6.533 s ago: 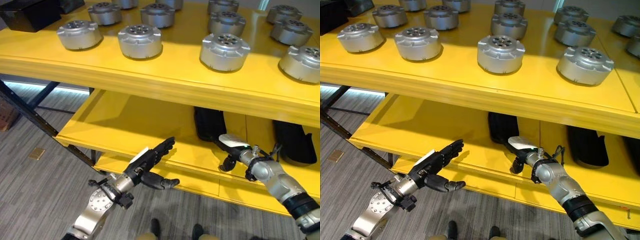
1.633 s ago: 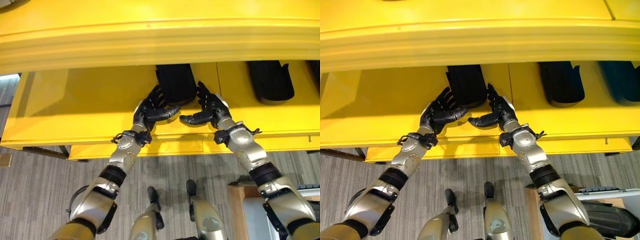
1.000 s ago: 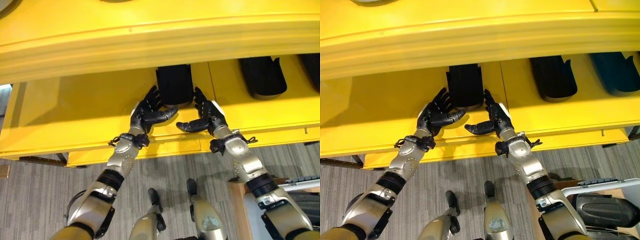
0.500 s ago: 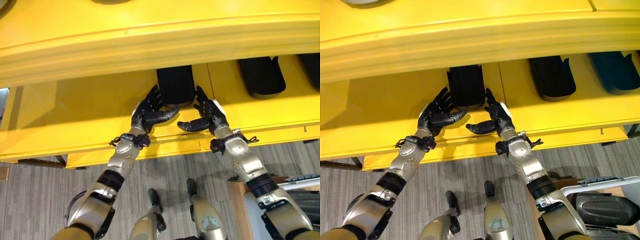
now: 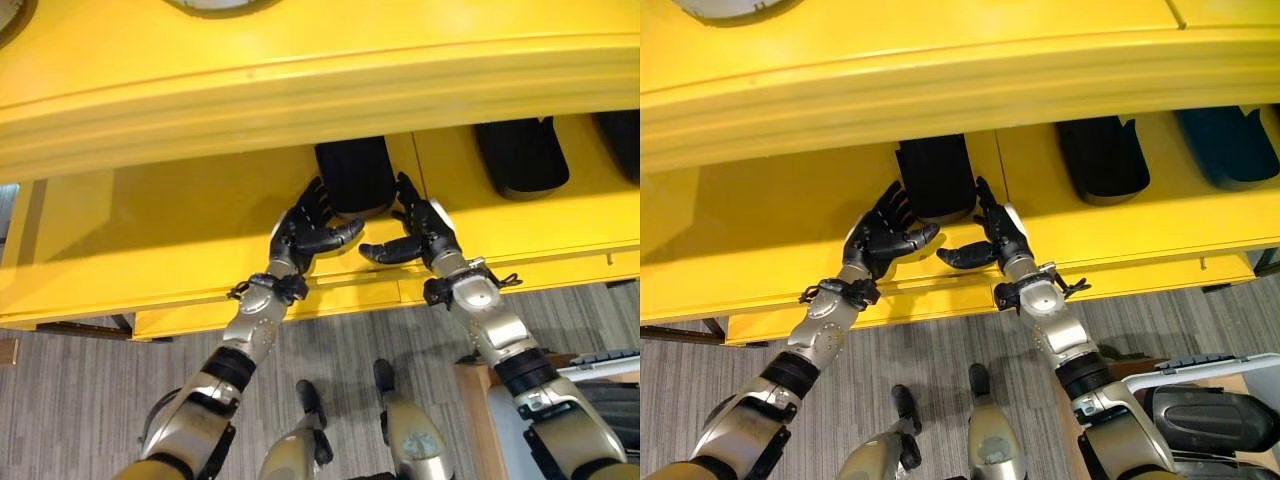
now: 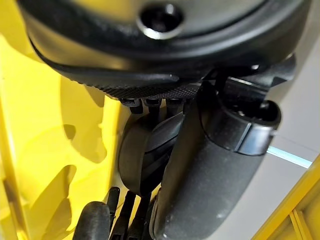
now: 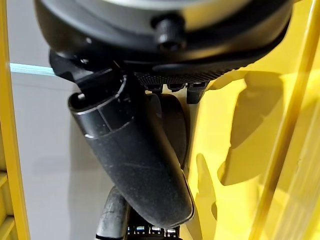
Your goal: Move parts from the plastic box to the shelf.
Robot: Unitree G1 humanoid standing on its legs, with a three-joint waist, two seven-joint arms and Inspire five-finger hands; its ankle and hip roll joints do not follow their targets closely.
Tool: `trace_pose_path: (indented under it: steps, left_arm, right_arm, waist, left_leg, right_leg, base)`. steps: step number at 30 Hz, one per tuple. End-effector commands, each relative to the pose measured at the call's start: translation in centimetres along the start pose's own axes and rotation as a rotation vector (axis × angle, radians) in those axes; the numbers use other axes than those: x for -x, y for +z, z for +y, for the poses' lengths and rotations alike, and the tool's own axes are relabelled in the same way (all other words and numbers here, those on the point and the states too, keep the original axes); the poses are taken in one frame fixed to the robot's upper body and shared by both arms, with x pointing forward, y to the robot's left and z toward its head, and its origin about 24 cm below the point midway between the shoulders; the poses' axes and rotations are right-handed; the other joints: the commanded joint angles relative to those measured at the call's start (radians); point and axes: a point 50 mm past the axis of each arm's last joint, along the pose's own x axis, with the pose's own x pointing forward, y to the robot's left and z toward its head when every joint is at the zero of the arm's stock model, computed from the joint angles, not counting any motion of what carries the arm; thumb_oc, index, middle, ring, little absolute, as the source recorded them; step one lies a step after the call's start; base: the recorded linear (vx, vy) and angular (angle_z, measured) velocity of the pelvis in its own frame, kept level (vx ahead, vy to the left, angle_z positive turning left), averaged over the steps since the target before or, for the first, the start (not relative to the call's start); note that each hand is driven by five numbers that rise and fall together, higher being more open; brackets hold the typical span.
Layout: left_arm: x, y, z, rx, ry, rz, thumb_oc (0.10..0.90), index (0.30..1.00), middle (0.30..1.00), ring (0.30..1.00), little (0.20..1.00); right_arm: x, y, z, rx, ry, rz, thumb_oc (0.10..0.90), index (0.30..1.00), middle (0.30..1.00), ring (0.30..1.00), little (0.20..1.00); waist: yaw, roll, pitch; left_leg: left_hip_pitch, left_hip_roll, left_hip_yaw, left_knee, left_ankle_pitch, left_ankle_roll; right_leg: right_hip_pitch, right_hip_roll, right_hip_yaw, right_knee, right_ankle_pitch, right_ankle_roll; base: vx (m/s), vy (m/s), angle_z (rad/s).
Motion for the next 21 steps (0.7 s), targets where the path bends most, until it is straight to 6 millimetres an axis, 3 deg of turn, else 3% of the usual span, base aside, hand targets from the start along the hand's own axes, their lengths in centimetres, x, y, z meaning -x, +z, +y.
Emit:
trace_pose_path:
  steps: [1, 14, 21]
  left_arm:
    - [-0.7, -0.8, -10.5, 0.073, -0.358, -0.06, 0.9, 1.0, 1.0, 1.0, 1.0]
    - [-0.1, 0.1, -10.1, 0.032, -0.28, -0.137, 0.9, 1.0, 1.0, 1.0, 1.0]
    - [0.2, 0.1, -8.8, -0.034, -0.204, -0.136, 0.9, 1.0, 1.0, 1.0, 1.0]
  right_arm:
    - [0.2, 5.8, 5.7, -0.023, 0.231, -0.323, 0.9, 1.0, 1.0, 1.0, 1.0]
    - [1.4, 5.0, 5.4, -0.03, 0.189, -0.329, 0.9, 1.0, 1.0, 1.0, 1.0]
    - [2.1, 3.7, 5.3, -0.039, 0.189, -0.282, 0.9, 1.0, 1.0, 1.0, 1.0]
  waist:
    - [-0.02, -0.001, -0.103]
    - [-0.005, -0.011, -0.108]
    - [-0.002, -0.004, -0.124]
  left_leg:
    - [0.03, 0.04, 0.025, 0.092, -0.149, -0.032]
    - [0.038, 0.041, 0.015, 0.091, -0.151, -0.027]
    - [0.055, 0.041, 0.017, 0.081, -0.145, -0.029]
  right_leg:
    - [-0.029, 0.024, 0.06, 0.11, -0.143, -0.002]
    - [-0.012, 0.023, 0.048, 0.103, -0.145, 0.0]
    - [0.006, 0.023, 0.046, 0.093, -0.143, 0.002]
  base:
    - [0.0, 0.0, 0.0]
    - [0.0, 0.0, 0.0]
    - [0.02, 0.005, 0.0]
